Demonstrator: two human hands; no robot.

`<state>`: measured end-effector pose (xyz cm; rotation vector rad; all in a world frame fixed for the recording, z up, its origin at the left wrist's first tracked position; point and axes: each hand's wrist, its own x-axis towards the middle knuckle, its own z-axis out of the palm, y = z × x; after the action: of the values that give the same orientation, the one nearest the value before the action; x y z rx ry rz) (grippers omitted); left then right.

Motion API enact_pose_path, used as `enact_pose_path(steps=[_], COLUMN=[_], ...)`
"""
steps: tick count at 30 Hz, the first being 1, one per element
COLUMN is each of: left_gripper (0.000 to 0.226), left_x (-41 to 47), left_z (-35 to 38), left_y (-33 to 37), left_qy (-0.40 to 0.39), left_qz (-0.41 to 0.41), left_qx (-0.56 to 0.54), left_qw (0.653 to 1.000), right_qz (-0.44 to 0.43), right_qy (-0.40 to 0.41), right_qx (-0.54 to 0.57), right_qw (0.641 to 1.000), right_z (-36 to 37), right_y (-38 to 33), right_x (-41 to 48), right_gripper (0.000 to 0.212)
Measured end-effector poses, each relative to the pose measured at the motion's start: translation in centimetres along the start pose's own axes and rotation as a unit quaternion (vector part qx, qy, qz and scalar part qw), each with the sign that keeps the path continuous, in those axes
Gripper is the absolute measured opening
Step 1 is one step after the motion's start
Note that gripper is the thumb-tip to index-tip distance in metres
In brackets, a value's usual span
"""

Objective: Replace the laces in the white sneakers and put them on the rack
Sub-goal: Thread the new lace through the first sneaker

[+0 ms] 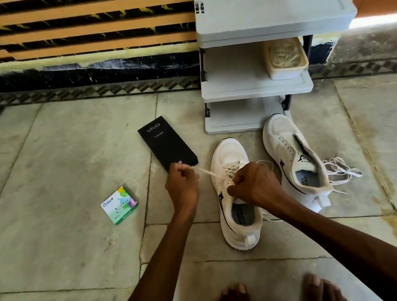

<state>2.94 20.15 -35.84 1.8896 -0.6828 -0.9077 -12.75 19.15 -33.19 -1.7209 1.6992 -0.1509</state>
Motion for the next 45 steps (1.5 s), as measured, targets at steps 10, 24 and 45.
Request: enact_pose_path(steps=[10, 24, 45], left_gripper=[0.034, 0.023, 0.031], left_x=[-2.0, -4.6, -3.2], left_z=[0.7, -3.5, -8.2], left_y=[2.5, 8.2, 7.9], left_qy=[-0.235, -0.215, -0.533], left_qz=[0.12, 0.246, 0.176], left_qx=[0.307, -0.023, -0.006], left_qw=[0.915, 0.945, 0.828], right_qz=[-0.001, -0.004, -0.002], right_qy=[0.066, 0.053, 0.046], right_qx=[0.094, 0.083, 0.077], right_qw=[0.993, 0.995, 0.996], right_z=[0.7, 0.2, 0.4], right_y=[-0.2, -0.1, -0.2], right_x=[-1.9, -1.8, -1.9], right_gripper=[0.016, 0.011, 0.007])
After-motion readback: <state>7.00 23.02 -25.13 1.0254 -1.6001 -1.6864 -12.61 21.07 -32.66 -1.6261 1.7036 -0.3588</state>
